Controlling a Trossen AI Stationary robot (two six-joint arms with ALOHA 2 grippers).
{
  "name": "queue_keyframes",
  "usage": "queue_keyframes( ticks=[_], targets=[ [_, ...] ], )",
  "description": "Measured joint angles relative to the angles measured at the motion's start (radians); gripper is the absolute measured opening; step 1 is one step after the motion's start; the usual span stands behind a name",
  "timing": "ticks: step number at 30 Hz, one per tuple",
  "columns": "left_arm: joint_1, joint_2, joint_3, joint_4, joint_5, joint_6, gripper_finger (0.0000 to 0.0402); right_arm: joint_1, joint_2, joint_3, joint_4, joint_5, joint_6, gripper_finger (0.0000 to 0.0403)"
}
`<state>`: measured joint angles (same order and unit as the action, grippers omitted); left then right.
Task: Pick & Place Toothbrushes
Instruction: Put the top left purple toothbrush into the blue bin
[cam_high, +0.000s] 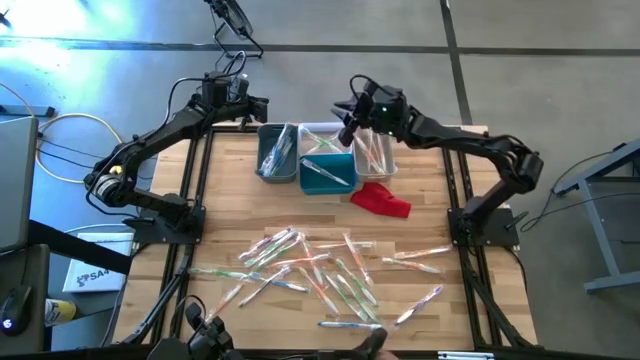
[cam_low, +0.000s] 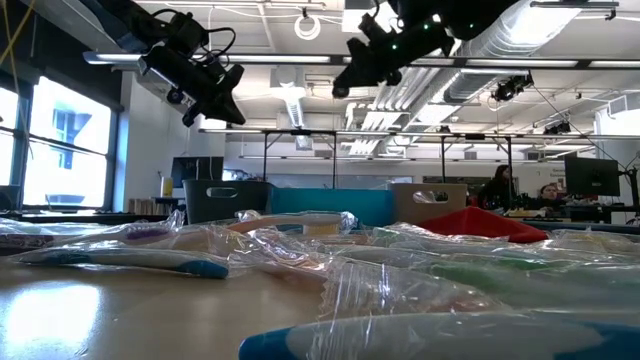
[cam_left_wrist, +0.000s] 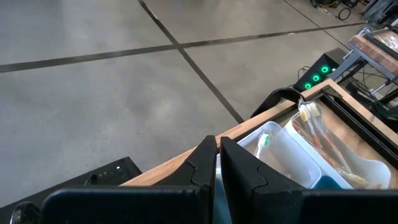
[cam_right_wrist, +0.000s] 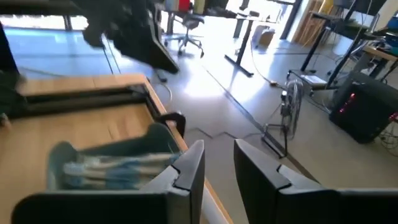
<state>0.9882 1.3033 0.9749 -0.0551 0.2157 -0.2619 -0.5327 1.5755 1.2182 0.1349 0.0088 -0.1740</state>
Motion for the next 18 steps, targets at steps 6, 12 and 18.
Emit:
queue_keyframes(
  ticks=[6, 12, 18],
  targets=[
    [0.0, 0.0, 0.0, 0.0, 0.002, 0.0, 0.0019, 0.005, -0.009, 0.0, -0.024, -0.101, 0.077, 0.0077],
    [0.0, 0.0, 0.0, 0.0, 0.002, 0.0, 0.0019, 0.029, -0.011, 0.0, -0.032, -0.139, 0.128, 0.0057],
    [-0.001, 0.0, 0.0, 0.0, 0.002, -0.004, 0.0019, 0.031, -0.07, 0.0, -0.087, -0.146, 0.133, 0.0029]
  ],
)
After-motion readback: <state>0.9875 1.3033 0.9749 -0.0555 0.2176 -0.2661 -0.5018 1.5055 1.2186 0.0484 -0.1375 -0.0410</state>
